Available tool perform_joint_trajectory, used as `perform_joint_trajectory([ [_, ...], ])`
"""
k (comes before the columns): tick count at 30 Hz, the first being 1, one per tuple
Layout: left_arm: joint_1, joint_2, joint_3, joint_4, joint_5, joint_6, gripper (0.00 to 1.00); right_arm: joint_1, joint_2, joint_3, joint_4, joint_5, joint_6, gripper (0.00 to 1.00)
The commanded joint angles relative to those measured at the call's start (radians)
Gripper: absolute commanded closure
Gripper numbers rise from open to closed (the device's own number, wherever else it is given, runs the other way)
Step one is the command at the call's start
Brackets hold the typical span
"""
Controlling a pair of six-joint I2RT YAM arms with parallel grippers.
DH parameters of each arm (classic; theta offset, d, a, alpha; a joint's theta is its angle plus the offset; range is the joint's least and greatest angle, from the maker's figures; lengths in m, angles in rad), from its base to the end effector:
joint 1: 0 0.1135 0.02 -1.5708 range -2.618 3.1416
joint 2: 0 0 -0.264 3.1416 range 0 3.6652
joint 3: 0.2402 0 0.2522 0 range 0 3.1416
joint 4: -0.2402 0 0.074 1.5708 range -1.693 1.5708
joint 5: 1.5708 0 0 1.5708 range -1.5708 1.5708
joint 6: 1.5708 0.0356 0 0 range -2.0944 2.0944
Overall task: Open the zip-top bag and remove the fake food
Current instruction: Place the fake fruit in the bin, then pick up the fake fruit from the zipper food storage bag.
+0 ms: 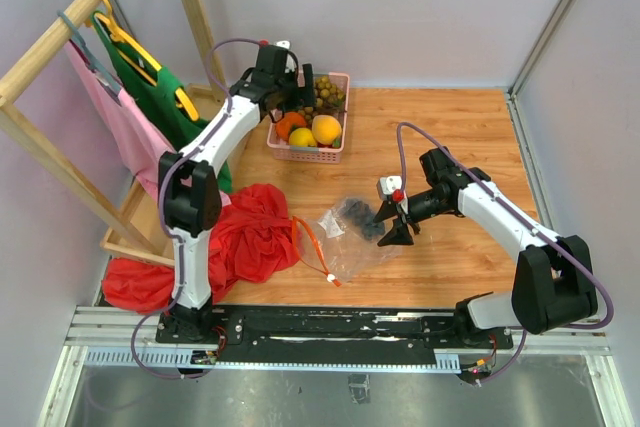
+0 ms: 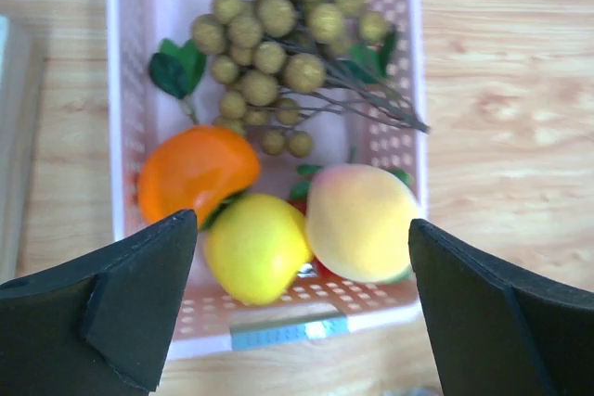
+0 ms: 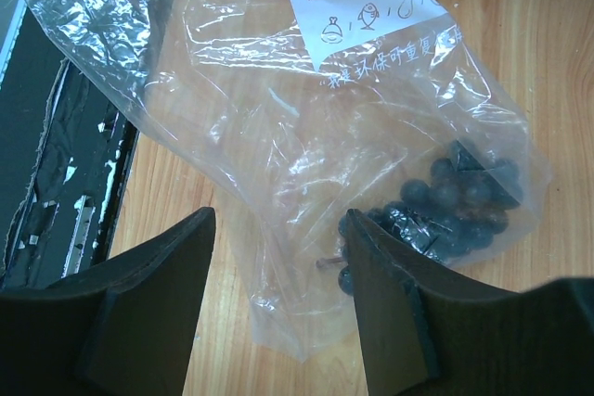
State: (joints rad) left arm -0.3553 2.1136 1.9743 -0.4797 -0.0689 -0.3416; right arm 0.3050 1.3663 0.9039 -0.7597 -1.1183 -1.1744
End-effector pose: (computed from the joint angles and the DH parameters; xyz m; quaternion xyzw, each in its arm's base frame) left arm 0.4663 -0.1704 0.3014 -0.0097 0.8884 -0.1276 0.4408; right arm 0.2222 0.1035 0.2322 -0.6307 0.5547 0.4119 0.3534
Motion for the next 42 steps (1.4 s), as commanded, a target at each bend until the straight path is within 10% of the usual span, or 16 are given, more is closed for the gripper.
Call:
perform_joint_trajectory([
  [1, 0.003, -0.153, -0.112, 0.109, 0.202, 0.025, 0.01, -0.029, 0.004, 0.009, -0.007, -0.028, 0.006, 0.40],
  [25, -0.261, -0.725, -0.561, 0.248, 0.322, 0.267, 0.01, -0.070, 0.027, 0.034, -0.018, -0.024, 0.024, 0.40],
  [42, -0.260, -1.301, -1.047, 0.532, 0.244, 0.008, 0.01, -0.084, 0.039, 0.062, -0.031, -0.014, 0.041, 0.40],
])
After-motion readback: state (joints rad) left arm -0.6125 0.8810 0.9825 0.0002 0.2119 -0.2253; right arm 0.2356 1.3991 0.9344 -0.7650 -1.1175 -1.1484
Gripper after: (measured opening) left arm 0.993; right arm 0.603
